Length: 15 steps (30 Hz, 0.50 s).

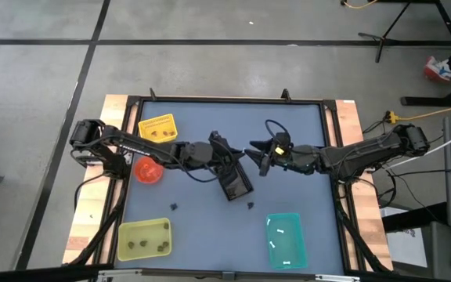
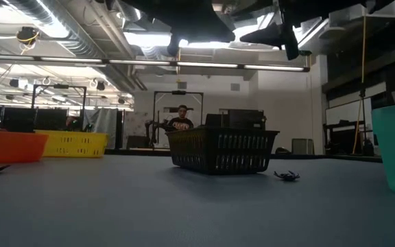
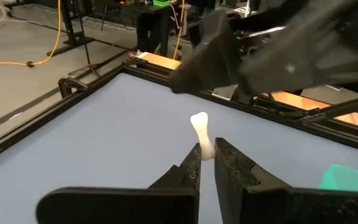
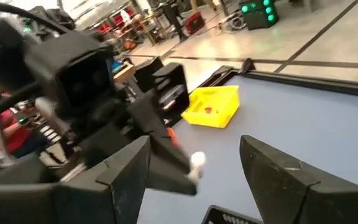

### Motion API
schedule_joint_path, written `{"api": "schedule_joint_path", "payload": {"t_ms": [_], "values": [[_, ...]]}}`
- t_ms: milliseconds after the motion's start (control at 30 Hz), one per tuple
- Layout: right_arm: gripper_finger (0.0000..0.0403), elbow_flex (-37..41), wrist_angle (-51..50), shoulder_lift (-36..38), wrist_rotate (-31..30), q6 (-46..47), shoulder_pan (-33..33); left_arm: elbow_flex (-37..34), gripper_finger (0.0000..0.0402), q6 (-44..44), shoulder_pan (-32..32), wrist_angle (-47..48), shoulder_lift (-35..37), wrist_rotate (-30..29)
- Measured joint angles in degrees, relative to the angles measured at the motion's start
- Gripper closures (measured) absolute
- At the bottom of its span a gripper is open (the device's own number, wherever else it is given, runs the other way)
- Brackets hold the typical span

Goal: Sort Halloween decoration
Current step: Put the white bone toy into the green bin

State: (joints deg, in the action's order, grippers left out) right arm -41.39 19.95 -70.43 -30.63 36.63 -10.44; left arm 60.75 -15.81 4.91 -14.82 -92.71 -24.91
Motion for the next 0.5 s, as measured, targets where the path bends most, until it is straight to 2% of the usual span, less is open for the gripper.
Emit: {"api": "schedule_joint_path", "payload": {"t_ms": [300,500], "values": [[0.0157,0.0,7.55,-6.89,-0.24,-2.44,0.07,-0.02,0.0388,0.0,-0.03,0.02,0.0,0.04],[0.0158,0.0,9.26,-7.96,-1.9,-2.65,0.07,-0.02,0.0388,-0.02,0.0,-0.03,0.0,0.27]]}}
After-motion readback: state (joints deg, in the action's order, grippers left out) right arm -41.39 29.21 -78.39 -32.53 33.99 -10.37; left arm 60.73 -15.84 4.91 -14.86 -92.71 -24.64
